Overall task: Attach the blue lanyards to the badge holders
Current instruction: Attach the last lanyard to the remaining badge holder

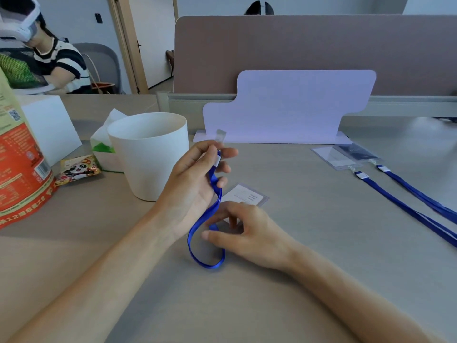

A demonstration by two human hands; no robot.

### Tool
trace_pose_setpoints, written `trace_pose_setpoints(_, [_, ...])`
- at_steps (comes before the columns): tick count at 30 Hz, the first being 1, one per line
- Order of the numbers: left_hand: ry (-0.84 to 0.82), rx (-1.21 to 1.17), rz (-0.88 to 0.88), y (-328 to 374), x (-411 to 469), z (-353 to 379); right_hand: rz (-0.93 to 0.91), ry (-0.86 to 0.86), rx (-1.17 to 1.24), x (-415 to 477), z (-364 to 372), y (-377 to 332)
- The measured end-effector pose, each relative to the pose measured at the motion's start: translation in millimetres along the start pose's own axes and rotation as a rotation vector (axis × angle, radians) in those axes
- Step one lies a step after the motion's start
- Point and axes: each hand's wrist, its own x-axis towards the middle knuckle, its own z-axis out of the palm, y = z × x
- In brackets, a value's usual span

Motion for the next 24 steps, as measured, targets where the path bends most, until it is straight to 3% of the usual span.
trace_pose_setpoints(7, [0.055,0.013,-0.017,-7,3,-9,0.066,-0.002,0.177,2,4,-9])
trace_pose_setpoints(12, [0.091,0.028,-0.006,-4,6,-13,0.123,0.129,0.265,6,6,-19])
trace_pose_setpoints(15, [0.110,0.019,0.025,0,9,-19,0.187,0.213,0.447,6,-5,-23])
trace_pose_setpoints(20, [0.122,0.062,0.052,7,9,-21,0.145,0.272,0.810,2,-29,-29])
trace_pose_setpoints(24, [0.019,0.602,0.094,10,3,-30,0.129,0.334,0.980,4,-47,-37])
